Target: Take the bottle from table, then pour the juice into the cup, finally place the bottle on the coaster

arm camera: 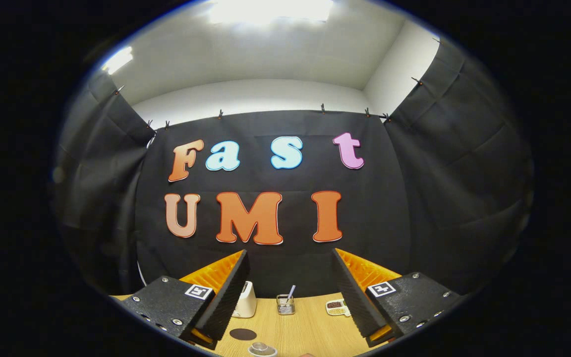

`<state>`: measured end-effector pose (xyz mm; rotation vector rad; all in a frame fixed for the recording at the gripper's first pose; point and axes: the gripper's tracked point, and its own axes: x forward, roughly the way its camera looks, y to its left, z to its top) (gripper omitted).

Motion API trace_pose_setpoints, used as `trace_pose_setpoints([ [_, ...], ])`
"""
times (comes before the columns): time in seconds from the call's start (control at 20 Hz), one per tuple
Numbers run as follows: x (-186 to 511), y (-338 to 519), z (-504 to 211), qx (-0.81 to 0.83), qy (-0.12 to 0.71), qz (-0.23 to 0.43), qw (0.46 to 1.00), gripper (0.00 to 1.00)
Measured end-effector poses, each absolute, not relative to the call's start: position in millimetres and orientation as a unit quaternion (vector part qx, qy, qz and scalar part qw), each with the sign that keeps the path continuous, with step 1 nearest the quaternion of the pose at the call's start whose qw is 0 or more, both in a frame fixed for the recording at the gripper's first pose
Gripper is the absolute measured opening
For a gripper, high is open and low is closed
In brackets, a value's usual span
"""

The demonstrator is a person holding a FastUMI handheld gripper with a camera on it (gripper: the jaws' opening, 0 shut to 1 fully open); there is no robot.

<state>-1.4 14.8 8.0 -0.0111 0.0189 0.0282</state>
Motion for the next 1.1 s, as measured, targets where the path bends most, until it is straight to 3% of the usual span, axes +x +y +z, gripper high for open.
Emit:
trace_pose_setpoints([
  [1.1, -21.6, 38.9, -43.6, -0.018, 0.049, 0.045, 0.998, 0.98],
])
